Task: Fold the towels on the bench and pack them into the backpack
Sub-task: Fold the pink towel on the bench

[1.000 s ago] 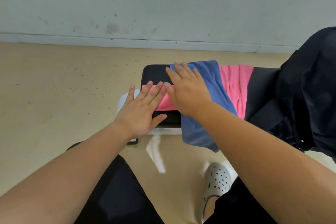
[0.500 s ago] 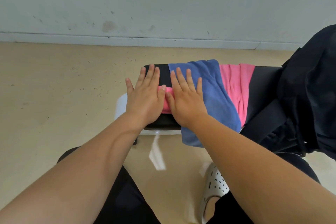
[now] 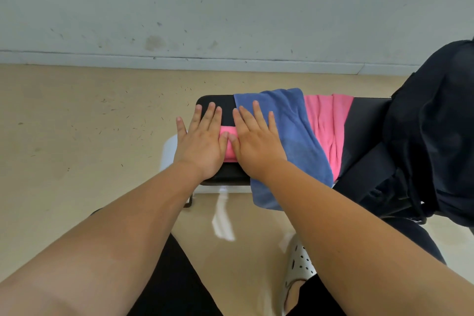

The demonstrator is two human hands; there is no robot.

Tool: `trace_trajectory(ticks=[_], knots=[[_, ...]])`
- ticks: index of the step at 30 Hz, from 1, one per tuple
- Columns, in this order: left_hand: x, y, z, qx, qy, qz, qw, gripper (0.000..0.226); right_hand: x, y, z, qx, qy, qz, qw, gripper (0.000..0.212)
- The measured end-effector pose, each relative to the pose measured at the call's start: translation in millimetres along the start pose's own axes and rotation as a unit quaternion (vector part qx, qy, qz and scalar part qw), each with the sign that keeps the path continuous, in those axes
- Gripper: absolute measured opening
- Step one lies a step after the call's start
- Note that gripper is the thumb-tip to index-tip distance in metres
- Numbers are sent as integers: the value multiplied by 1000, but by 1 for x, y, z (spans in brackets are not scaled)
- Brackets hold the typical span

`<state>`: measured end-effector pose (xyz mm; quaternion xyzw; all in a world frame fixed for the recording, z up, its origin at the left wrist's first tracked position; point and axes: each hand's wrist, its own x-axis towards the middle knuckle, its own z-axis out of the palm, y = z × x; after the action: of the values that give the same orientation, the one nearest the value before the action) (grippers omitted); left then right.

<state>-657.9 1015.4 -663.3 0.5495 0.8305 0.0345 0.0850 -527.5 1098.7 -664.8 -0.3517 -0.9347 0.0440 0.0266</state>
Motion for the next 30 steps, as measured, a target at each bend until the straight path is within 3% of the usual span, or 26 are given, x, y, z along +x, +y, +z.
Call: trace_trajectory(ticks=[3,7,12,15,18,20,25,30], knots=[[-4,-2,-12,-10,-22,16,1000,62,-10,2,-6,-8,23,-43,999,65],[-15,-9,-33,-41,29,54,997,60,-16,9,-33,-13,21,-50,998,55],[-25,2,-67,-153,24,73,985,25,-26,18,-72,159,-20,-23,987,20],[-27,25,-85,-199,25,92,975,22,-39,29,-96,160,-25,-23,987,21],[-28,54,-101,-257,14,120,959,24,-52,41,-122,112,0,-62,992,43],[-26,76,-111,-290,24,121,949,29,-59,55,-135,102,18,-71,992,45],[-14,137,-124,-303,79,134,940,47,-84,114,-154,114,56,3,992,31],[-1,219,-126,-299,139,154,932,54,-127,184,-200,70,196,112,972,27]])
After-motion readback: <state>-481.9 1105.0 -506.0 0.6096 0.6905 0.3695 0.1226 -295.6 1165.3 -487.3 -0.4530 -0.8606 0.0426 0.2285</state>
